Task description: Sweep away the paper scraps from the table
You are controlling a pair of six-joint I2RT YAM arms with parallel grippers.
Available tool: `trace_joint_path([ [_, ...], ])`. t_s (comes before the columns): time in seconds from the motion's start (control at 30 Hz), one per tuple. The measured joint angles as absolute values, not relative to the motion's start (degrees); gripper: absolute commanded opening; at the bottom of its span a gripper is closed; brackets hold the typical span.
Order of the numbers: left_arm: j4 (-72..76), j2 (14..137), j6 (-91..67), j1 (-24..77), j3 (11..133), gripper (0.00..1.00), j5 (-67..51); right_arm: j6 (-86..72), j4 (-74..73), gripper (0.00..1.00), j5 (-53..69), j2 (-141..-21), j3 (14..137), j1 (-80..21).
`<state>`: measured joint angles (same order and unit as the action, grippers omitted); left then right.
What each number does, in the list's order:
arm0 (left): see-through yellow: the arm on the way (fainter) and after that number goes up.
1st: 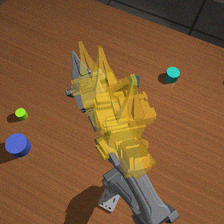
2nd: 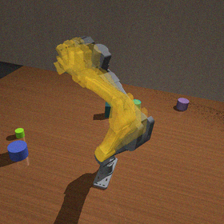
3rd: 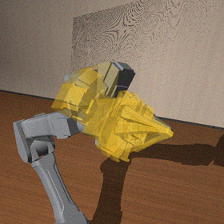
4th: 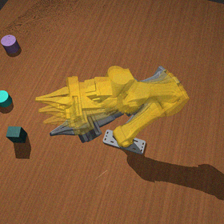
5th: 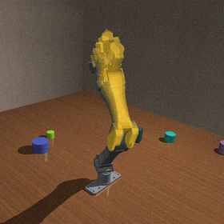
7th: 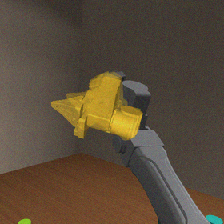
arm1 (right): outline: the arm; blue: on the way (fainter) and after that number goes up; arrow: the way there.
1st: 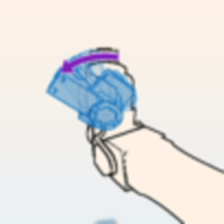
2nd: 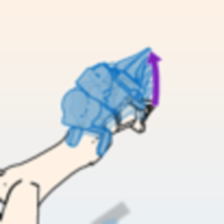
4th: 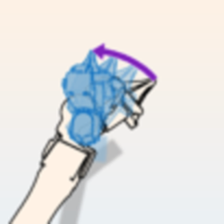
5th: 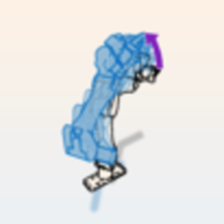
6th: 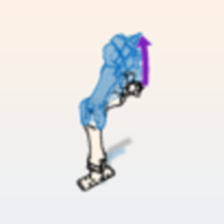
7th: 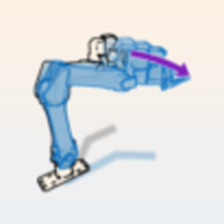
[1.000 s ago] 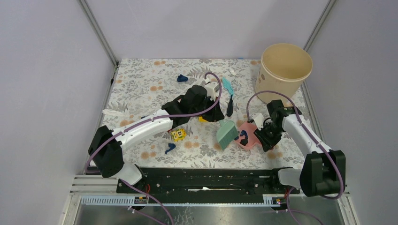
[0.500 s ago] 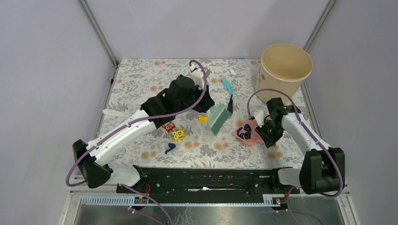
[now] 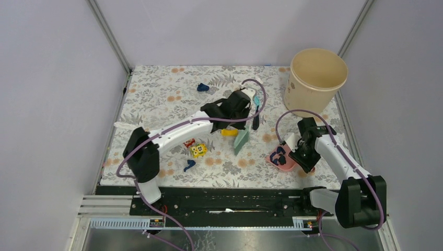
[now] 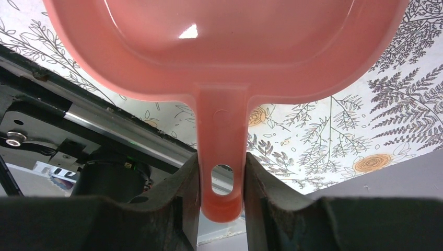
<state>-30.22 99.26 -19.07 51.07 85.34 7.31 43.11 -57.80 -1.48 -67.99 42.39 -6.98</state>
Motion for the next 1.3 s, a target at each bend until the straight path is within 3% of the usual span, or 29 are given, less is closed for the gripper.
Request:
trace_joint_path([
  [0.27, -22.9, 106.6, -21.6, 56.0, 89.6, 0.0, 5.5, 43.3, -56.0, 0.0, -2.1, -71.1, 41.8, -7.0],
  [0.7, -12.5, 107.9, -30.2, 59.3, 86.5, 0.0, -6.3, 40.7, -54.4, 0.0, 1.4, -72.9, 42.4, -7.0],
  [0.9, -17.5, 105.4, -25.3, 59.2, 88.9, 0.0, 0.4, 39.9, -54.0, 0.0, 2.7, -72.9, 42.4, -7.0],
  [1.3, -25.8, 109.6, -8.3, 53.3, 108.1, 0.0, 16.7, 37.5, -53.1, 0.0, 2.6, -73.6, 44.6, -7.0],
])
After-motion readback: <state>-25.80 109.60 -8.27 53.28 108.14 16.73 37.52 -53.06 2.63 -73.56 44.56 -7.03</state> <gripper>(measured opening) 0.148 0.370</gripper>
